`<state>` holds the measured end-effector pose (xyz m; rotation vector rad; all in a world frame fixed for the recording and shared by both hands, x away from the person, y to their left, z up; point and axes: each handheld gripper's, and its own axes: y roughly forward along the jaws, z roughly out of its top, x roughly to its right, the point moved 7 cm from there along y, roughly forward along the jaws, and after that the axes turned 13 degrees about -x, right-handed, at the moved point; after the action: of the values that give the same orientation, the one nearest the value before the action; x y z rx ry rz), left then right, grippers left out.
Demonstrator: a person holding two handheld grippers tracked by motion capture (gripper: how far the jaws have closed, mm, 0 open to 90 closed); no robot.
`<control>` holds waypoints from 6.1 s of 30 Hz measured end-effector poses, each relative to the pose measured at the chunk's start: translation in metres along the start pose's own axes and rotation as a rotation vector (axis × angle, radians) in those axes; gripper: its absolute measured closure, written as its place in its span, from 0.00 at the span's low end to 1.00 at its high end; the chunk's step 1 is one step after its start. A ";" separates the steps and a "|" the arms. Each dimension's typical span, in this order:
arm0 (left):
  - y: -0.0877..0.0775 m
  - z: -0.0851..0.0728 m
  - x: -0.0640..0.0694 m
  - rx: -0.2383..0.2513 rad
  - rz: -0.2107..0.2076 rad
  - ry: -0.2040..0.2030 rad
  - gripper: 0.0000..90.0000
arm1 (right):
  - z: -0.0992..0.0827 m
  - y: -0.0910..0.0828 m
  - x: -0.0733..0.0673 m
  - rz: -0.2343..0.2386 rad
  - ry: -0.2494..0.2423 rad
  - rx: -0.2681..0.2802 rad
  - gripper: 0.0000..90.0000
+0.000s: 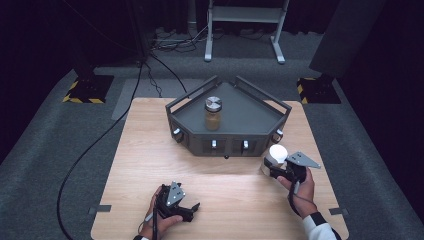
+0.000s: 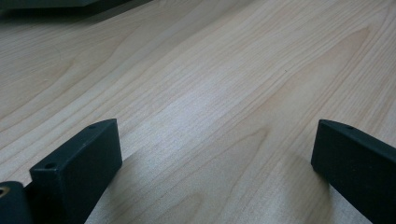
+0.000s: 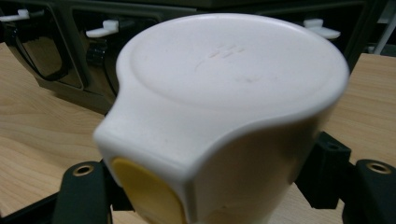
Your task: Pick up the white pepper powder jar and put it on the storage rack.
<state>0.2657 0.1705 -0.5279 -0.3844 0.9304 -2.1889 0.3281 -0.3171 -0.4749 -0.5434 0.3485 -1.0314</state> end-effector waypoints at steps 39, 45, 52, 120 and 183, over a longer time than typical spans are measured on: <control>0.000 0.000 0.000 0.000 0.001 0.001 0.02 | 0.107 -0.060 -0.010 -0.029 -0.071 0.020 0.33; 0.000 0.000 0.000 -0.001 0.001 0.001 0.02 | 0.122 -0.064 -0.013 -0.023 -0.080 0.032 0.33; 0.000 0.000 0.000 -0.001 0.001 0.001 0.02 | 0.138 -0.065 -0.017 -0.020 -0.083 0.062 0.33; 0.000 0.000 0.000 0.000 0.002 0.002 0.02 | 0.172 0.028 -0.010 -0.037 -0.048 -0.004 0.33; 0.000 0.000 0.000 0.000 -0.005 0.007 0.02 | 0.110 -0.091 -0.001 -0.081 -0.174 0.160 0.04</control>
<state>0.2662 0.1707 -0.5279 -0.3794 0.9344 -2.1957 0.3198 -0.3243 -0.3326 -0.5016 0.0900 -1.0715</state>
